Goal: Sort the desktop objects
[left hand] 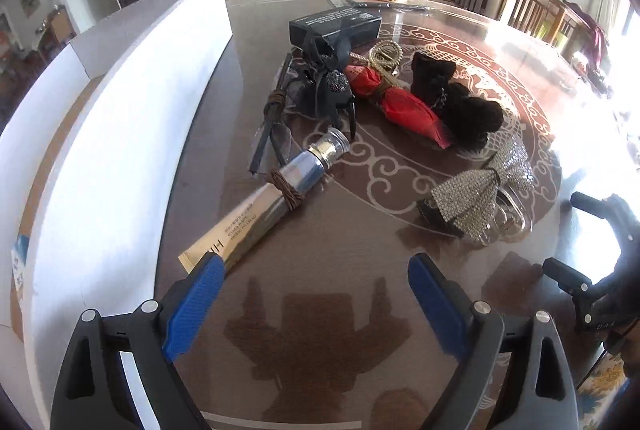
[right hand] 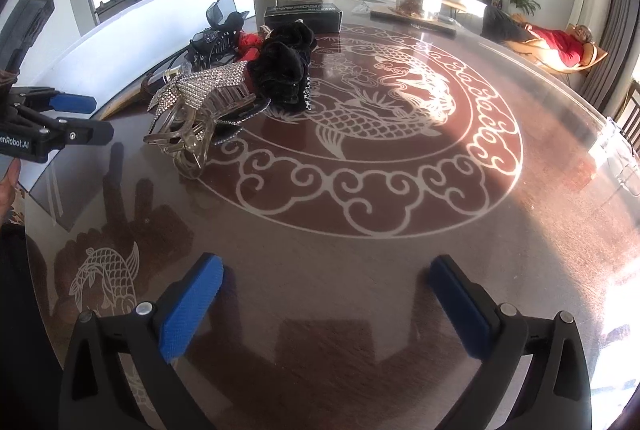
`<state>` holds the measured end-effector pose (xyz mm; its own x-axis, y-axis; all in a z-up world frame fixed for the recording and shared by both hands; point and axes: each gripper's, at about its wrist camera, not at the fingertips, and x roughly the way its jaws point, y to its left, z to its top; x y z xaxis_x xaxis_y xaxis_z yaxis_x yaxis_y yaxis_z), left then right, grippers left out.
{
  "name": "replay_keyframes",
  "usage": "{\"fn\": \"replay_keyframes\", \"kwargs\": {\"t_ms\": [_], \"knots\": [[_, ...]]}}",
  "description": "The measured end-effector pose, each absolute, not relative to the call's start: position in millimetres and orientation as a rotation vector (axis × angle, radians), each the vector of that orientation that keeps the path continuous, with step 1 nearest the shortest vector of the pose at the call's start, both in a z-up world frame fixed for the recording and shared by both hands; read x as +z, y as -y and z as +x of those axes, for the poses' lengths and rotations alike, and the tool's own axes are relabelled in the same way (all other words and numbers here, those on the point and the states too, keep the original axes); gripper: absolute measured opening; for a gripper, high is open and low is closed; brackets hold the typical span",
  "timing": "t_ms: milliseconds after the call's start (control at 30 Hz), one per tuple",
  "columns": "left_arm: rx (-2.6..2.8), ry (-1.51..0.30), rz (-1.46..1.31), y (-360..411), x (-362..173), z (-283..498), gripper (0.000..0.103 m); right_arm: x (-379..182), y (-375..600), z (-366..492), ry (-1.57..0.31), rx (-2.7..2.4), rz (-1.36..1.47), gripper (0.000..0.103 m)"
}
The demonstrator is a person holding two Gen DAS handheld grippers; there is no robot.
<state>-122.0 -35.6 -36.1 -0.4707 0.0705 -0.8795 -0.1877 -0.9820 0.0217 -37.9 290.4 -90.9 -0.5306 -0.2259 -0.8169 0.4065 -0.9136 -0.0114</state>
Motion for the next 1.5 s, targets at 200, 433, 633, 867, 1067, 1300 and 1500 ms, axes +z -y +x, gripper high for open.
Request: {"fn": "replay_keyframes", "kwargs": {"t_ms": [200, 433, 633, 867, 1067, 1300, 1500], "knots": [[2.58, -0.321, -1.576, 31.8, -60.7, -166.4, 0.094, -91.1, -289.7, -37.8, -0.284, -2.454, 1.267, 0.103], [2.536, -0.155, -1.578, 43.5, -66.5, -174.0, 0.086, -91.2, -289.6, -38.0, -0.283, -2.454, 1.267, 0.103], [2.51, -0.1, -1.579, 41.4, -54.1, -155.1, 0.028, -91.3, -289.4, -38.0, -0.283, -2.454, 1.267, 0.103], [2.546, -0.035, -1.616, 33.4, -56.5, -114.8, 0.029, -91.4, -289.6, -38.5, -0.283, -2.455, 1.267, 0.103], [2.612, -0.1, -1.555, 30.5, -63.8, -102.0, 0.067, -91.6, -289.5, -38.7, -0.283, -2.455, 1.267, 0.103], [2.628, -0.092, -1.516, 28.6, -68.3, -105.0, 0.07, -91.7, -289.5, -38.9, -0.282, -2.455, 1.267, 0.103], [2.607, -0.092, -1.552, 20.7, -78.3, -113.9, 0.103, -91.7, -289.3, -38.9, -0.282, -2.455, 1.267, 0.103]]}}
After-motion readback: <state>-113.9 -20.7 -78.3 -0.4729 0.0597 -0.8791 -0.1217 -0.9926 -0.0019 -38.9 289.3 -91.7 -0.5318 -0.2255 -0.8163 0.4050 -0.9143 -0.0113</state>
